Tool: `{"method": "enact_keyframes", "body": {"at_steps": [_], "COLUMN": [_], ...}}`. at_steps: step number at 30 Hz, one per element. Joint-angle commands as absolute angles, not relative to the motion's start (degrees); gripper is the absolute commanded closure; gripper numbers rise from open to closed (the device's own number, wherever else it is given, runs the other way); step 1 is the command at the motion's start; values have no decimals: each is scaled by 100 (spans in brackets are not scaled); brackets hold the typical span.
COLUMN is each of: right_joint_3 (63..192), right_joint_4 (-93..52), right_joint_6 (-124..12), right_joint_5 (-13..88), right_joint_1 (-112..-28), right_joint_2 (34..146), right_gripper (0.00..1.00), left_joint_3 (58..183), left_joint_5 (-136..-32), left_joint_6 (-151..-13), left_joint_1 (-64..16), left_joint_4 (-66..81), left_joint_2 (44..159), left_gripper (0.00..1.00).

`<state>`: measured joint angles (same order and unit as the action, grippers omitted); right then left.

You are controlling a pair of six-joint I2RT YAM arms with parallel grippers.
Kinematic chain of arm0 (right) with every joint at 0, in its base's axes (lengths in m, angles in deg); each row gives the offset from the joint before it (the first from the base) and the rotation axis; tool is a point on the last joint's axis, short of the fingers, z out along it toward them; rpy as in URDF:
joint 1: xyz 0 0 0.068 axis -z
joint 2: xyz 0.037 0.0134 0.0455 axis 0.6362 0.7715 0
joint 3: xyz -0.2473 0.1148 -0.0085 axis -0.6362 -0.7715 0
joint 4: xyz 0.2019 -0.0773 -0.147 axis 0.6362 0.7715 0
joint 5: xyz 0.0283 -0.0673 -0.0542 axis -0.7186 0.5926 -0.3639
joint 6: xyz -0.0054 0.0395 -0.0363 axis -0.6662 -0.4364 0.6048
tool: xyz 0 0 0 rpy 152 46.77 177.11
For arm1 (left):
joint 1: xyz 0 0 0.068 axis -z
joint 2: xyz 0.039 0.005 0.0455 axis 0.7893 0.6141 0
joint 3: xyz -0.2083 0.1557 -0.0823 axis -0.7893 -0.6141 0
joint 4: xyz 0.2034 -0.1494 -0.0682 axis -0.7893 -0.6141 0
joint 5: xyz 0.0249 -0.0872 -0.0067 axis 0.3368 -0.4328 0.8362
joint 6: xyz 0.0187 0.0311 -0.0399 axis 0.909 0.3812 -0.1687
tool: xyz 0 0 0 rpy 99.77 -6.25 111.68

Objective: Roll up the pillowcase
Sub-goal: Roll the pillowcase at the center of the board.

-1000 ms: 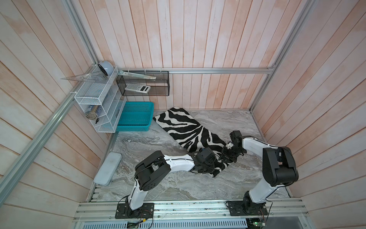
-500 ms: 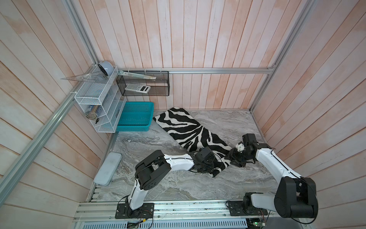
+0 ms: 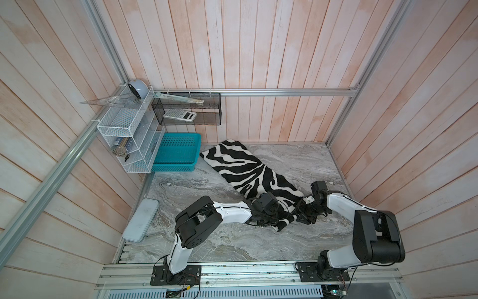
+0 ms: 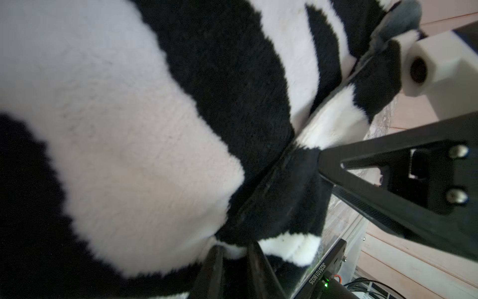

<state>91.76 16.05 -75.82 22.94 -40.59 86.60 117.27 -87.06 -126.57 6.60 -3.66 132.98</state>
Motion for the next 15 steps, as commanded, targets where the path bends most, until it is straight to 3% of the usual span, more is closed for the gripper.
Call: {"method": "enact_keyframes", "body": {"at_steps": [1, 4, 6, 8, 11, 13, 15], "right_joint_3": [8993, 9146, 9257, 9333, 9342, 9301, 9177], "right_joint_4": [1169, 1207, 1307, 1506, 1913, 2311, 2691], "right_joint_6": [-7786, -7761, -7694, -7584, -7381, -7266, -7249], "right_joint_5": [2617, 2797, 2899, 3135, 3324, 3426, 3491], "right_joint_1": [-4080, -4135, -4153, -4142, -4084, -4052, -4040], "right_joint_2": [8880, 9054, 9120, 9074, 8900, 8760, 8459], "right_gripper": [58, 67, 75, 82, 88, 88, 89], "left_joint_3": [11476, 11441, 11366, 11269, 11140, 11088, 11185], "left_joint_5": [-8461, -8575, -8632, -8608, -8424, -8269, -8083], "left_joint_6": [-12686, -12748, -12780, -12779, -12722, -12653, -12459], "left_joint_1": [563, 550, 532, 502, 492, 492, 492], "left_joint_4": [-792, -661, -527, -436, -430, -505, -770], "left_joint_2": [13296, 13235, 13124, 12925, 12528, 12263, 12078], "left_gripper": [78, 76, 67, 49, 33, 25, 24]}}
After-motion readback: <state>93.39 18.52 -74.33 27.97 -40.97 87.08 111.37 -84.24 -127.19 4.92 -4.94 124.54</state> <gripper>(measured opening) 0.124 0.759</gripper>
